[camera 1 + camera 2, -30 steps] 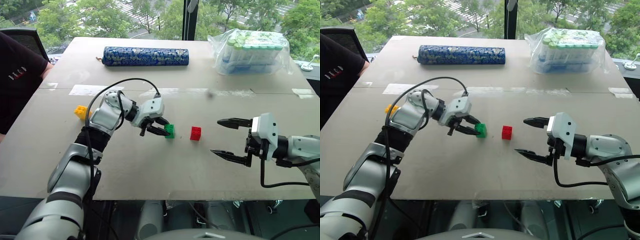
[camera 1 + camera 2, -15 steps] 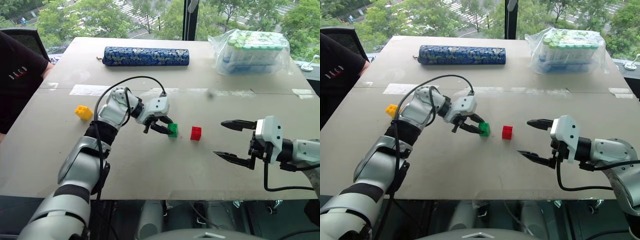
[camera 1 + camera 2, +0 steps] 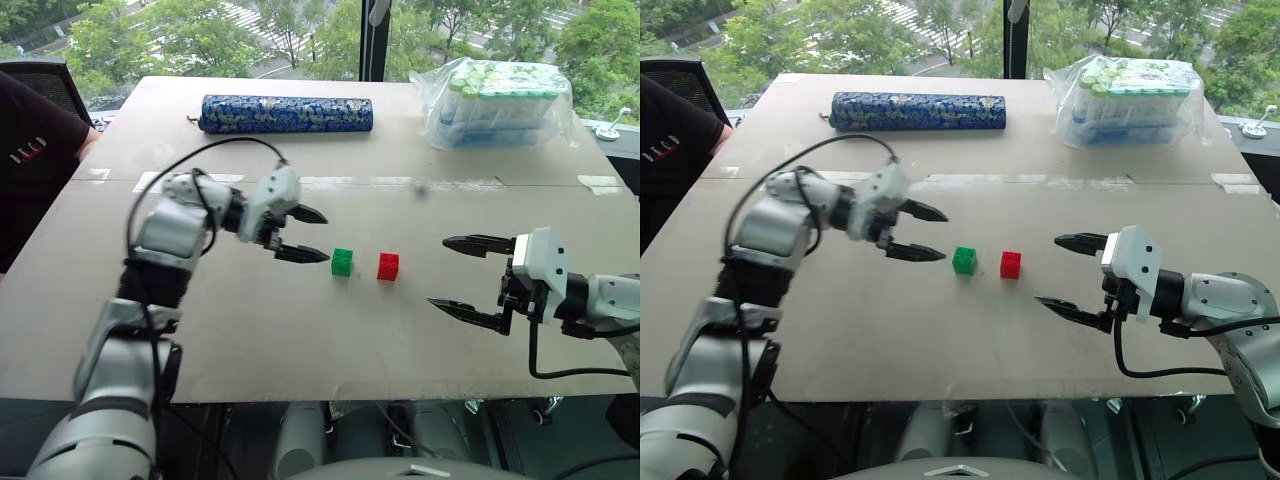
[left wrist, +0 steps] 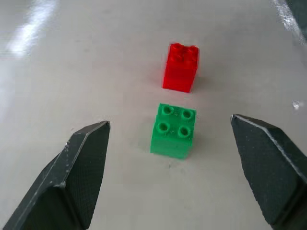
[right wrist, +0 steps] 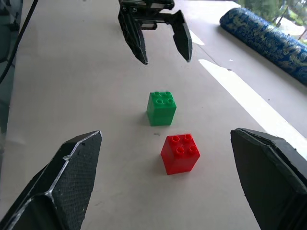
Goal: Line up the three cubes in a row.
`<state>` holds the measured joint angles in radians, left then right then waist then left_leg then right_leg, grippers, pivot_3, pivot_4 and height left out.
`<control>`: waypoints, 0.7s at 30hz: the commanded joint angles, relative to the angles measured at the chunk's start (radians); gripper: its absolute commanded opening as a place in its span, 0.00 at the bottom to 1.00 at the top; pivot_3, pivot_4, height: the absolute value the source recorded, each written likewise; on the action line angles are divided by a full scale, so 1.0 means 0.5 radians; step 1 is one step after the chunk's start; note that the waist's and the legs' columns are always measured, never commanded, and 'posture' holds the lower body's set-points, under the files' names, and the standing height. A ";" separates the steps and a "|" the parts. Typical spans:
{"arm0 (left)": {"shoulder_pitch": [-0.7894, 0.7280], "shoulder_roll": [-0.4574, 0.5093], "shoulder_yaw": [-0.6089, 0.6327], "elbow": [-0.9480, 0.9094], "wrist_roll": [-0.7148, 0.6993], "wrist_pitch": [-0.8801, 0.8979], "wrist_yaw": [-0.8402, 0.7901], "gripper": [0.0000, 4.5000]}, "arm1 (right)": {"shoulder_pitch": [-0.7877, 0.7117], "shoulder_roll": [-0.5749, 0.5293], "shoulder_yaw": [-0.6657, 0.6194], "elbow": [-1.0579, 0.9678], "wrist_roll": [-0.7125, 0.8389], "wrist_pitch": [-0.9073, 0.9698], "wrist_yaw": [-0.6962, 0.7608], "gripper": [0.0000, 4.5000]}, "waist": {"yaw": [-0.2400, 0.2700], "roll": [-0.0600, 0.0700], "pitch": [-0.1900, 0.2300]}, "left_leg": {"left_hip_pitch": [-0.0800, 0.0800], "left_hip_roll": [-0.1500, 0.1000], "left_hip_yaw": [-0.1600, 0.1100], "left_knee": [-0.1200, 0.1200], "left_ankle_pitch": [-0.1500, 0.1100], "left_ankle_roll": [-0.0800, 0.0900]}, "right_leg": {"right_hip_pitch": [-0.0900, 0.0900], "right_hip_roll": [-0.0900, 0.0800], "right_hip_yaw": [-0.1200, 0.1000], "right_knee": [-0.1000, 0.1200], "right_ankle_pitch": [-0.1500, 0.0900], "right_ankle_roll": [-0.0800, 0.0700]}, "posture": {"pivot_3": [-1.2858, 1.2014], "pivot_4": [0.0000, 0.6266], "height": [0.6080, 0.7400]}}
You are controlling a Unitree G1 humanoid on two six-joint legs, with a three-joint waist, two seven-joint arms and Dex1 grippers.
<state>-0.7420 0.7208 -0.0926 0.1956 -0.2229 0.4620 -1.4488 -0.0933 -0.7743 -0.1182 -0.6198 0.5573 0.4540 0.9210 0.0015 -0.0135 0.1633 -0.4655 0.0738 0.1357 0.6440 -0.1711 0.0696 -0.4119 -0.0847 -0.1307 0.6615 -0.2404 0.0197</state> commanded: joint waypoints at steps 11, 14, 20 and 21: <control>0.579 0.025 1.105 -0.625 -0.079 0.578 1.470 0.92 | -0.337 0.282 0.125 0.067 0.159 0.028 -0.124 0.99 | 0.025 -0.001 -0.001 | 0.000 -0.001 -0.003 0.003 0.002 -0.004 | 0.002 -0.001 -0.001 0.000 0.000 0.000 | 0.52 0.24 1.00; 0.684 0.096 1.221 -0.594 -0.103 0.700 1.575 0.92 | -0.390 0.302 0.152 0.100 0.165 0.013 -0.101 0.99 | 0.025 -0.003 -0.002 | 0.000 -0.001 -0.003 0.003 0.002 -0.004 | 0.002 -0.001 -0.001 0.000 0.000 0.000 | 0.52 0.24 1.00; 0.810 0.262 1.303 -0.443 -0.166 0.731 1.542 0.92 | -0.464 0.335 0.164 0.119 0.206 0.013 -0.087 0.99 | 0.027 -0.005 -0.003 | 0.000 -0.001 -0.003 0.002 -0.004 -0.012 | 0.001 -0.003 -0.004 0.000 0.000 -0.001 | 0.52 0.24 1.00; 0.819 0.305 1.302 -0.350 -0.151 0.693 1.535 0.92 | -0.475 0.345 0.173 0.115 0.210 0.013 -0.088 0.99 | 0.025 -0.005 -0.003 | 0.000 -0.001 -0.003 0.002 -0.004 -0.012 | 0.001 -0.003 -0.004 0.000 0.000 -0.001 | 0.52 0.24 1.00</control>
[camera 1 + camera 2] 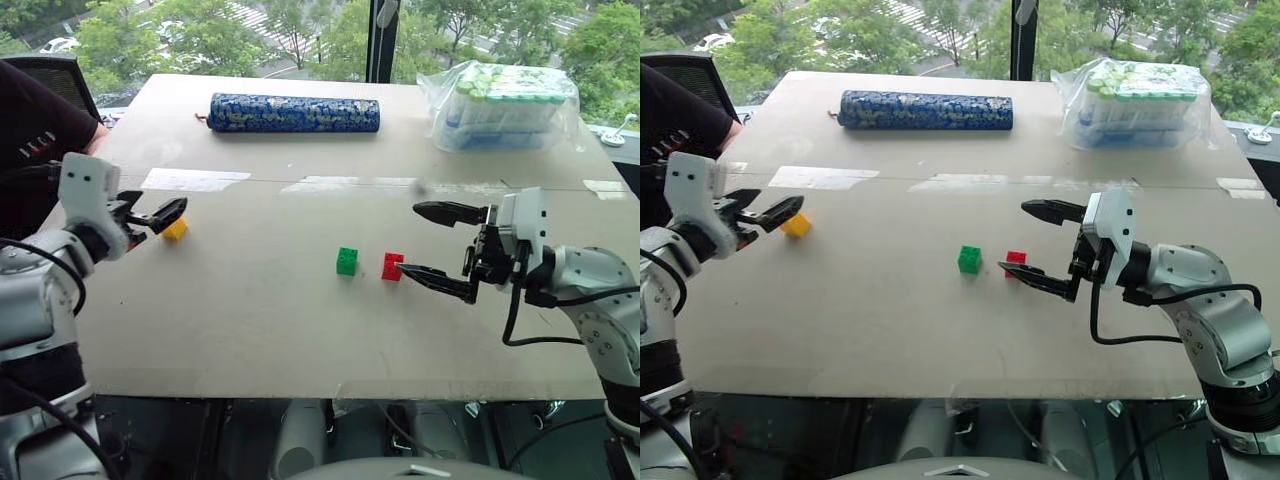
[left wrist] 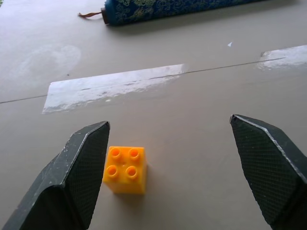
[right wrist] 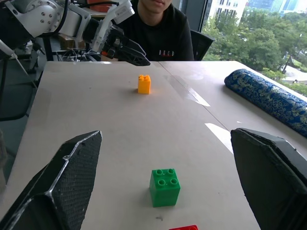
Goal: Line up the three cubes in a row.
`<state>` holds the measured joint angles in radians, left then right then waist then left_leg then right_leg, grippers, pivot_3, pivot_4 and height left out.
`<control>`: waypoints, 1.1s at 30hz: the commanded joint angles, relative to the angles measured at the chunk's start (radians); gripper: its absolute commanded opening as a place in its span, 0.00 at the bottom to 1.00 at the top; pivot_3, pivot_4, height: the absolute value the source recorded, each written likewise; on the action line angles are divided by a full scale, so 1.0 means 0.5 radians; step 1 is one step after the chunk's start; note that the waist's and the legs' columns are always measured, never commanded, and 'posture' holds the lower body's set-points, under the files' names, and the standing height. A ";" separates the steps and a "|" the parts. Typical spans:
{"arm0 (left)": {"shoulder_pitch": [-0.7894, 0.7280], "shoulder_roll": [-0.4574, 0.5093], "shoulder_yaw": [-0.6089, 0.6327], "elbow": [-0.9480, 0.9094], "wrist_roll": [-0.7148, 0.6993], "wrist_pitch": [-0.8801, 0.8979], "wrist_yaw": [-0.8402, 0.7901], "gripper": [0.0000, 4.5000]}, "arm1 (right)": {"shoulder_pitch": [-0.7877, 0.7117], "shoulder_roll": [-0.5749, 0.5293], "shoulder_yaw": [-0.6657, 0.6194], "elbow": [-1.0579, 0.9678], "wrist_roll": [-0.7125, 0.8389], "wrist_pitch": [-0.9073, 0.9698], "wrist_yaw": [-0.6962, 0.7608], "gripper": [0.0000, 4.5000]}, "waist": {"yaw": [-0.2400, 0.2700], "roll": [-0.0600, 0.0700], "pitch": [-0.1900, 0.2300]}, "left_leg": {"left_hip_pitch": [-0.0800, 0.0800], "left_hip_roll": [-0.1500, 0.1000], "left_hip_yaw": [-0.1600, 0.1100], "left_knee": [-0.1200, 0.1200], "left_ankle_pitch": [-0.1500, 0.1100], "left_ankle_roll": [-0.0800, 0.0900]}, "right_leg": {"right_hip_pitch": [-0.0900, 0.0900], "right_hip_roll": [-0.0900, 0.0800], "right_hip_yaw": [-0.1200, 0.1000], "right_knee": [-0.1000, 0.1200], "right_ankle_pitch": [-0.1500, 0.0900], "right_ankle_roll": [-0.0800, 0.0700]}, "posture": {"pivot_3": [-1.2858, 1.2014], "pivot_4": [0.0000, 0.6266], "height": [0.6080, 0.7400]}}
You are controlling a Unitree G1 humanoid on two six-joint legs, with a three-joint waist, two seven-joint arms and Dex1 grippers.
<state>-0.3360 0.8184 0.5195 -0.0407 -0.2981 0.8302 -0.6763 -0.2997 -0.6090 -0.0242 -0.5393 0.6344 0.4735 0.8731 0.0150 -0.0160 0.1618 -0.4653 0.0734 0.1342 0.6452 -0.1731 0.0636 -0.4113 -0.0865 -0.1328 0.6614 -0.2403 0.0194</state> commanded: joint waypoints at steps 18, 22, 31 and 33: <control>-0.391 0.309 -0.426 1.043 0.055 -0.377 -0.371 0.92 | -0.005 0.029 0.034 -0.139 0.003 -0.046 -0.055 0.99 | -0.001 -0.002 -0.001 | 0.000 0.000 0.001 -0.005 -0.001 0.001 | -0.002 -0.005 -0.005 -0.001 0.000 -0.003 | 0.52 0.24 1.00; -0.589 0.304 -0.645 1.377 0.245 -0.658 -0.372 0.92 | -0.006 0.022 0.028 -0.155 0.005 -0.033 -0.072 0.99 | -0.004 -0.003 -0.002 | 0.000 0.000 0.003 -0.004 -0.001 0.001 | -0.002 -0.001 -0.008 -0.001 0.001 -0.002 | 0.52 0.24 1.00; -0.774 0.251 -0.801 1.780 0.362 -1.013 -0.509 0.31 | 0.048 -0.042 -0.035 -0.220 0.019 -0.004 -0.119 0.99 | -0.005 -0.004 -0.001 | 0.000 0.000 0.007 -0.004 -0.001 0.003 | -0.005 -0.001 -0.006 0.000 0.001 -0.001 | 0.52 0.24 1.00; -0.774 0.253 -0.793 1.760 0.343 -1.054 -0.565 0.28 | 0.057 -0.049 -0.038 -0.232 0.021 0.000 -0.131 0.99 | -0.003 -0.004 -0.001 | 0.000 0.000 0.006 -0.004 -0.001 0.003 | -0.004 -0.001 -0.007 0.000 0.001 -0.001 | 0.52 0.24 1.00</control>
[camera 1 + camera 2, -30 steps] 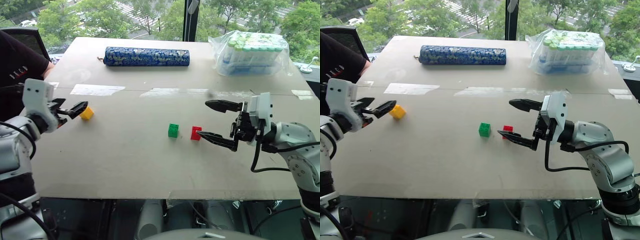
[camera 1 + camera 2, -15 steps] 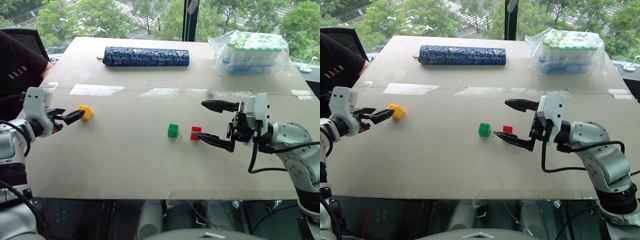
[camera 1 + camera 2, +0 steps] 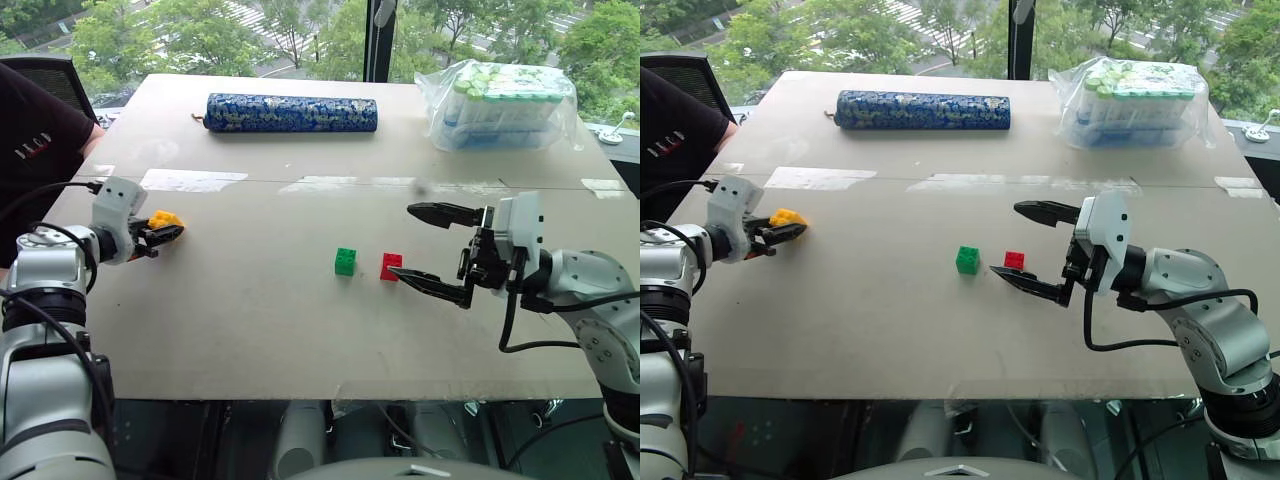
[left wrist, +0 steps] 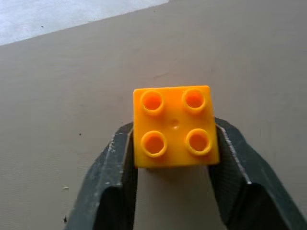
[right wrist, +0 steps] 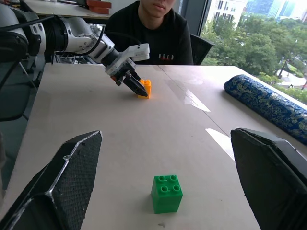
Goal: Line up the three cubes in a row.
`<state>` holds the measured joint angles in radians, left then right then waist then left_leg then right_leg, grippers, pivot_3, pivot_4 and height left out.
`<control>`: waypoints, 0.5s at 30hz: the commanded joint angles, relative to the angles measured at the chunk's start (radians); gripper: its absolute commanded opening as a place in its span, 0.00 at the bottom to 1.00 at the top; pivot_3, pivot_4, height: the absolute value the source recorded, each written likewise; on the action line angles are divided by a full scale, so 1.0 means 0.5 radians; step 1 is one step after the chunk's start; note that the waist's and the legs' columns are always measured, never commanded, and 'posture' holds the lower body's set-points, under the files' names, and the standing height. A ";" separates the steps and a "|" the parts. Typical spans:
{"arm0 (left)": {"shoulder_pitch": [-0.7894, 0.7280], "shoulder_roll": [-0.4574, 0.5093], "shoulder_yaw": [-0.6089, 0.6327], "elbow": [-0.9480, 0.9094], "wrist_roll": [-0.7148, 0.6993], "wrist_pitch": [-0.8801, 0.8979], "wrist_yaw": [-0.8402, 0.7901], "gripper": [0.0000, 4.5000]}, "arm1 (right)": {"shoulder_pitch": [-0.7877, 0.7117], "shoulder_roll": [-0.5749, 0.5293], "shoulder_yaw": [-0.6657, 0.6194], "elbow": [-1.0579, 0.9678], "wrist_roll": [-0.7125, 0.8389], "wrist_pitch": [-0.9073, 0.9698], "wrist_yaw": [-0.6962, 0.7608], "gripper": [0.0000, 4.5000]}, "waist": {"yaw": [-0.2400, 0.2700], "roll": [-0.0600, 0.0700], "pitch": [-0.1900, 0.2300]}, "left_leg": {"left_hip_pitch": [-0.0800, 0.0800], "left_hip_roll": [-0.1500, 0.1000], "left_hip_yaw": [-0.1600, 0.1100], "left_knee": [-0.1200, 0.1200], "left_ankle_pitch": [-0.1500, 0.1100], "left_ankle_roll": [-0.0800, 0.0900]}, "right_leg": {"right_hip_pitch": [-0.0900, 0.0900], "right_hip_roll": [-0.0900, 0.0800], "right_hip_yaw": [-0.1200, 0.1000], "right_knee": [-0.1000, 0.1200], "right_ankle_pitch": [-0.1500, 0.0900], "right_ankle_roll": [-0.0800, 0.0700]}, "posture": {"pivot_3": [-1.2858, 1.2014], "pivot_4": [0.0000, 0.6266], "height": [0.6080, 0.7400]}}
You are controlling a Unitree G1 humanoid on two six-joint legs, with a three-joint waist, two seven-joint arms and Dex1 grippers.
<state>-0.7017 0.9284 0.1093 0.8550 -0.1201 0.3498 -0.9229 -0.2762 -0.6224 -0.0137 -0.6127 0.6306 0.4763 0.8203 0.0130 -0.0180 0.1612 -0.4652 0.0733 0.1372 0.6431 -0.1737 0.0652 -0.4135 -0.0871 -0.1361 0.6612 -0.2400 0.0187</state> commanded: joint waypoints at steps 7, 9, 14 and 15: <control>0.200 0.003 -0.116 -1.019 -0.450 0.153 -0.936 0.28 | 0.090 -0.082 -0.069 -0.101 0.004 -0.024 -0.008 0.99 | 0.005 -0.001 0.000 | -0.004 0.000 -0.001 0.001 0.002 -0.006 | 0.000 -0.010 0.005 -0.002 0.001 -0.012 | 0.52 0.24 1.00; 0.209 -0.062 -0.278 -1.159 -0.376 0.067 -1.009 0.28 | 0.108 -0.112 -0.080 -0.088 -0.005 -0.036 0.011 0.99 | 0.001 0.000 0.000 | -0.004 -0.002 -0.002 0.003 0.002 -0.005 | 0.001 -0.012 0.006 -0.002 0.001 -0.012 | 0.52 0.24 1.00; 0.083 -0.249 -0.561 -1.084 -0.161 -0.216 -1.048 0.28 | 0.225 -0.272 -0.133 -0.045 -0.047 -0.065 0.142 0.99 | 0.000 0.000 0.000 | -0.001 0.000 0.000 0.005 0.002 0.007 | 0.002 0.002 0.004 0.002 0.000 -0.001 | 0.52 0.24 1.00; 0.052 -0.269 -0.597 -1.034 -0.131 -0.275 -1.074 0.28 | 0.254 -0.310 -0.154 -0.040 -0.045 -0.067 0.172 0.99 | 0.001 0.000 0.000 | -0.001 0.000 0.000 0.005 0.003 0.009 | 0.002 0.003 0.003 0.002 0.000 -0.001 | 0.52 0.24 1.00</control>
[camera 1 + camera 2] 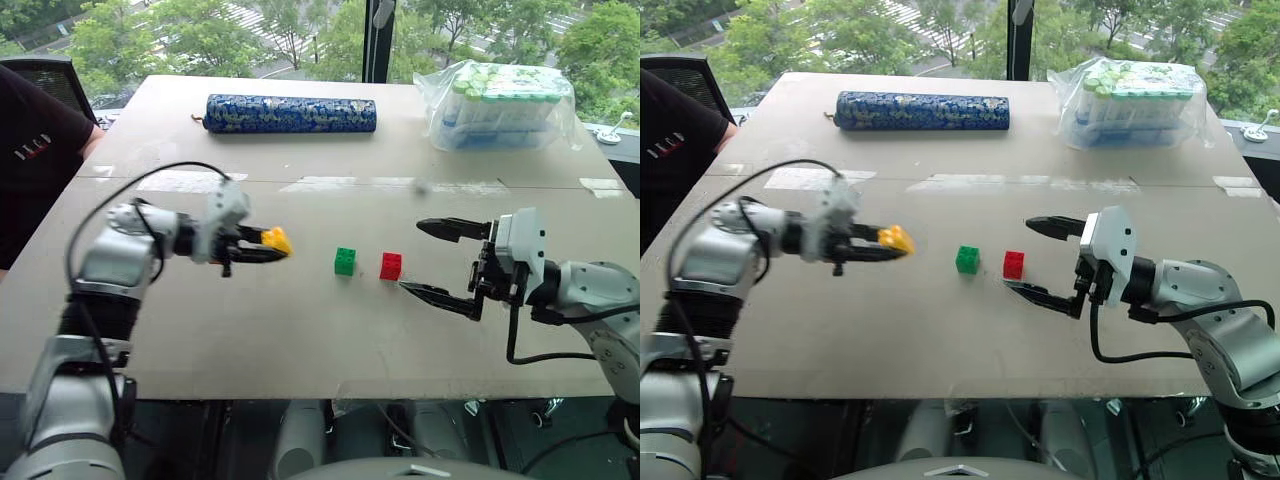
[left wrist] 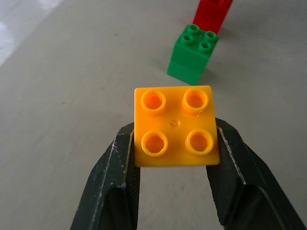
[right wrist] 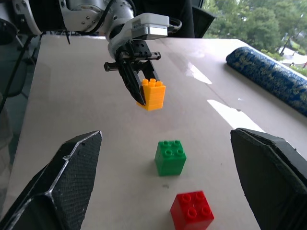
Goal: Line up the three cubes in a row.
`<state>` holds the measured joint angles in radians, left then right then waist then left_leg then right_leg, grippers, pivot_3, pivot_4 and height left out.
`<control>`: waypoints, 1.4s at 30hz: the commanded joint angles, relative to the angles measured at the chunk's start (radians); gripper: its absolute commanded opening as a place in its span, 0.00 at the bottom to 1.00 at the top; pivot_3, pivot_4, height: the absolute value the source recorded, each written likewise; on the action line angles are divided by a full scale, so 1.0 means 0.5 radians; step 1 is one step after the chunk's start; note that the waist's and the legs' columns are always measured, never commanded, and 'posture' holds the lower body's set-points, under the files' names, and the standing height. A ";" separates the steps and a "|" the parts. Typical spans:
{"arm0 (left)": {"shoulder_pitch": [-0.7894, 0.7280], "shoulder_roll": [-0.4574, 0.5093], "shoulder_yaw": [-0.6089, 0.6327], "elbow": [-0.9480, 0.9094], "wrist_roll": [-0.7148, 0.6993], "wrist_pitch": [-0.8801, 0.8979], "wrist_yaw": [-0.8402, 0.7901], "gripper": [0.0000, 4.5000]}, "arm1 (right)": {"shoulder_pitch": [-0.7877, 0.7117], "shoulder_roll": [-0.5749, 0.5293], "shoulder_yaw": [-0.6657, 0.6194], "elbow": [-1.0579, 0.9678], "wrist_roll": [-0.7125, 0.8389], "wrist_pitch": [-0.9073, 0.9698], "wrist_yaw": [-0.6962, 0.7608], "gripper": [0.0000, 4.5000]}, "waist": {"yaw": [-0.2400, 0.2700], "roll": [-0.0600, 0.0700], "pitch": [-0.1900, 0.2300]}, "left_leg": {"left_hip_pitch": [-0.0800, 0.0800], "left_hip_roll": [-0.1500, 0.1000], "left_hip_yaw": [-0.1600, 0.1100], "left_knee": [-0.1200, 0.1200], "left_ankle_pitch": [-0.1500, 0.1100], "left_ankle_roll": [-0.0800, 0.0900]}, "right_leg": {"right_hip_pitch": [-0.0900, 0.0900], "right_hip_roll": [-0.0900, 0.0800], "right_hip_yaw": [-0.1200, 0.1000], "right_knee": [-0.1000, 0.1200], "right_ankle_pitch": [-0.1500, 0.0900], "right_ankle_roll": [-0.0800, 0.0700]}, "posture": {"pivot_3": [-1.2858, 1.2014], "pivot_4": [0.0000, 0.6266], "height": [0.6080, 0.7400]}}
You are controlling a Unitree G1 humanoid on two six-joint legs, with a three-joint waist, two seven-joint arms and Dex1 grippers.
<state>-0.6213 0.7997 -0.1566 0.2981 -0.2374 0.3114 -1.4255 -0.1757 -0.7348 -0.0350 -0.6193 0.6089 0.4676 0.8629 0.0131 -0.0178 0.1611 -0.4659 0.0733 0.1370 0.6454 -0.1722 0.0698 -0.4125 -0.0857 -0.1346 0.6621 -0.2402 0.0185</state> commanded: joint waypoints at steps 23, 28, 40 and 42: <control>-0.580 -0.258 -0.230 1.104 0.457 -1.012 -0.281 0.28 | 0.273 -0.202 -0.298 -0.112 0.016 -0.041 0.109 0.99 | 0.002 0.000 0.000 | -0.001 0.000 -0.002 0.004 -0.001 0.004 | 0.001 -0.002 -0.003 -0.001 -0.001 0.000 | 0.52 0.24 1.00; -0.623 -0.300 -0.230 1.208 0.492 -1.100 -0.275 0.28 | 0.268 -0.216 -0.309 -0.126 0.029 -0.024 0.096 0.99 | 0.005 0.000 0.000 | -0.001 0.000 -0.004 0.005 -0.002 0.005 | 0.002 -0.003 -0.004 -0.001 -0.001 0.000 | 0.52 0.24 1.00; -0.268 -0.064 0.071 0.533 0.223 -0.648 -0.286 0.98 | 0.335 -0.253 -0.412 -0.121 0.090 0.117 0.017 0.99 | -0.018 0.000 0.000 | -0.003 0.000 -0.005 0.007 -0.002 0.006 | 0.002 -0.002 -0.005 -0.001 0.000 0.001 | 0.52 0.24 1.00; 0.016 0.060 0.267 0.097 0.079 -0.331 -0.166 0.98 | 0.422 -0.268 -0.476 -0.123 0.077 0.159 -0.006 0.99 | -0.052 0.000 0.000 | -0.003 0.001 -0.004 0.005 -0.002 0.005 | 0.002 -0.005 0.006 -0.001 0.003 -0.004 | 0.52 0.24 1.00</control>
<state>-0.6547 0.7846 -0.1132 0.5031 -0.1255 0.0308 -1.5458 0.0145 -0.8570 -0.2198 -0.6588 0.6377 0.5294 0.8763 -0.0127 -0.0181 0.1613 -0.4675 0.0742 0.1349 0.6478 -0.1734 0.0719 -0.4121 -0.0886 -0.1290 0.6612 -0.2383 0.0161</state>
